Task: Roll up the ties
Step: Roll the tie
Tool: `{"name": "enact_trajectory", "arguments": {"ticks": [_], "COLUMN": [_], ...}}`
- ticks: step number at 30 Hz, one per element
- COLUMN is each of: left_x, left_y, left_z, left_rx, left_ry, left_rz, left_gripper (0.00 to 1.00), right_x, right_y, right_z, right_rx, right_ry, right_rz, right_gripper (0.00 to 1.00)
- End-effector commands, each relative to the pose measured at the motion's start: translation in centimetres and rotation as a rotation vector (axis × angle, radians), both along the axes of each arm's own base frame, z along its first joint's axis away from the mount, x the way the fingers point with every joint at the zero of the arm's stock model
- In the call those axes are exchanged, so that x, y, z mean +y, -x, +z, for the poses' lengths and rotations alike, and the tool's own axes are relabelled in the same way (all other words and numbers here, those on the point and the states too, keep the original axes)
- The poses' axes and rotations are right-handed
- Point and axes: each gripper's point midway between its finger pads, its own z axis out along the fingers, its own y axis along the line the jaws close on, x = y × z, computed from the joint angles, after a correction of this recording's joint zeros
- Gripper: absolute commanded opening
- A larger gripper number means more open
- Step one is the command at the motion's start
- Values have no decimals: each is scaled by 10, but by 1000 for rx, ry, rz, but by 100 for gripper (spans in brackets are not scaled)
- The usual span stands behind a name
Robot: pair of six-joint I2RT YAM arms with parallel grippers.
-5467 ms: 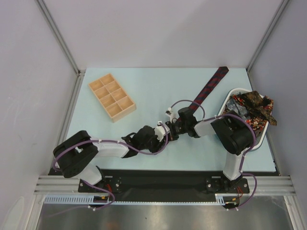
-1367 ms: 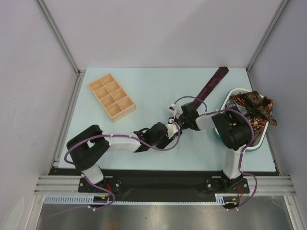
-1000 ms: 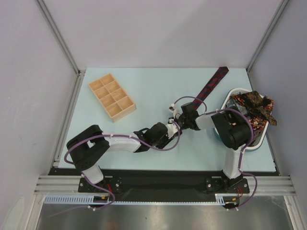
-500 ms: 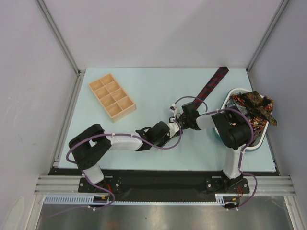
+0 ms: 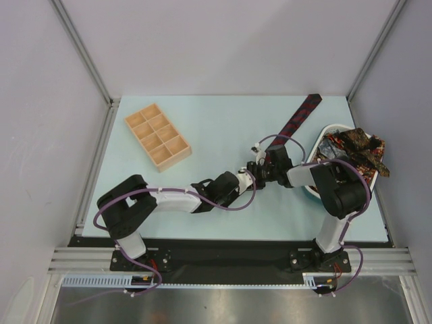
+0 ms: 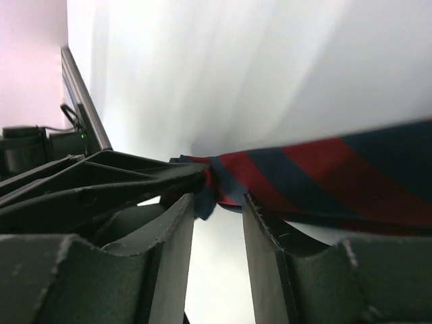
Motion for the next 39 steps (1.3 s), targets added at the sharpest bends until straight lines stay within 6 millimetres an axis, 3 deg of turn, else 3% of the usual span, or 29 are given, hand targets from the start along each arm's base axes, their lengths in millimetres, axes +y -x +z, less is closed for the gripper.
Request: {"name": "enact_trajectory", "arguments": {"ticks": [1, 11, 16, 22, 28, 32, 33, 36, 39], "left_x": [11, 9, 9, 9, 6, 5, 4, 1, 1], "left_y": [22, 23, 23, 22, 23, 21, 20, 15, 9], "left_z": [-26, -26, -27, -27, -22, -17, -14, -5, 1], "left_rx": [100, 107, 109, 106, 103, 95, 88, 66, 76], "left_ry": [-78, -76, -80, -84, -62, -45, -34, 7, 49], "left_rz": [-27, -33, -34, -32, -38, -33, -31, -22, -20], "left_gripper": [29, 30, 30, 31, 35, 46, 55, 67, 69], "right_x": [-4, 13, 20, 25, 23, 22, 22, 22, 22], "right_y": [-18, 2, 13, 18, 9, 8, 7, 7, 8], "right_z": [18, 27, 23, 0, -14, -15, -15, -15, -16], "right_rx": [-88, -52, 20, 81, 89, 84, 82, 80, 81], "right_ry": [-34, -124, -162, -99, -36, -27, -27, -24, -25], "right_rz": [-59, 53, 98, 115, 96, 100, 99, 100, 103], "right_gripper": [38, 23, 8, 5, 2, 2, 2, 2, 1]}}
